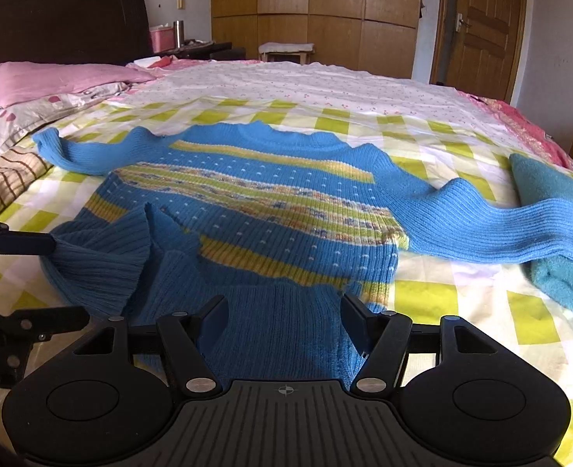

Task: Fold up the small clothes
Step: 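Lower the left gripper to the sweater hem and close on it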

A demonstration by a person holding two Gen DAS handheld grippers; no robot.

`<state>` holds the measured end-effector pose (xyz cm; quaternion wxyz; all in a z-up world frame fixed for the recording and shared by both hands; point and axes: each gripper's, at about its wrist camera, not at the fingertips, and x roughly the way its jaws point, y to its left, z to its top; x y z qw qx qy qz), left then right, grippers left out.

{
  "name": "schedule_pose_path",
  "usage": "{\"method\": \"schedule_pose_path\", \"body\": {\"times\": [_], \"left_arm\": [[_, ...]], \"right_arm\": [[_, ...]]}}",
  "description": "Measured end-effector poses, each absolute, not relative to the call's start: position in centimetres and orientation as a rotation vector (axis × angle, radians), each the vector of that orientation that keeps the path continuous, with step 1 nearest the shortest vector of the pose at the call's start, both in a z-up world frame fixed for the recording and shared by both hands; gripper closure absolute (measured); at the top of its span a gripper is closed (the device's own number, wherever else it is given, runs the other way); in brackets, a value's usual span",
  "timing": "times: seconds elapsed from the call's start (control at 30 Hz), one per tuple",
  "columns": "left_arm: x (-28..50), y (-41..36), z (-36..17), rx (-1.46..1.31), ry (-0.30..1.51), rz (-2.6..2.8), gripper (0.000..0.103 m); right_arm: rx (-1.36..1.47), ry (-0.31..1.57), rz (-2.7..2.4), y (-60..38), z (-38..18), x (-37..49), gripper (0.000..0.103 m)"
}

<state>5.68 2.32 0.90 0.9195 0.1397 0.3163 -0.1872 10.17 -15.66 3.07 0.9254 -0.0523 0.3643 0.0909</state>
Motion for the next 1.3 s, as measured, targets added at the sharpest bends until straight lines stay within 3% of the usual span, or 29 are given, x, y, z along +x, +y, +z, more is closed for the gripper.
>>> {"method": "schedule_pose_path", "body": {"times": [0.2,0.27,0.33,0.37,0.5,0.93,1.1,1.23,1.3], "left_arm": [[4.8,1.5,0.6,0.462,0.607,-0.435,0.023],[4.8,1.1,0.3,0.548,0.583,-0.429,0.033],[5.2,0.8,0.1,0.589,0.589,-0.432,0.056],[5.5,0.6,0.1,0.583,0.602,-0.443,0.058],[5.8,0.1,0.0,0.570,0.616,-0.469,0.084],[5.8,9.1,3.6,0.054,0.727,-0.363,0.091],[3.9,11.9,3.7,-0.036,0.748,-0.293,0.091],[3.2,13.1,2.8,-0.096,0.770,-0.260,0.091],[3.1,13.3,2.6,-0.108,0.765,-0.250,0.091]], "right_arm": [[-0.078,0.768,0.170,-16.5,2.8,9.6,0.041],[-0.081,0.768,0.171,-16.5,2.9,9.5,0.041],[-0.083,0.769,0.168,-16.5,2.8,9.4,0.041],[-0.083,0.769,0.164,-16.6,2.8,9.4,0.041],[-0.073,0.770,0.148,-17.3,2.9,9.3,0.041],[-0.006,0.815,0.167,-19.1,2.2,10.6,0.041],[0.012,0.860,0.198,-19.0,1.7,11.3,0.058],[0.007,0.881,0.206,-19.0,2.0,11.0,0.086],[0.001,0.885,0.206,-19.2,2.3,10.6,0.093]]}}
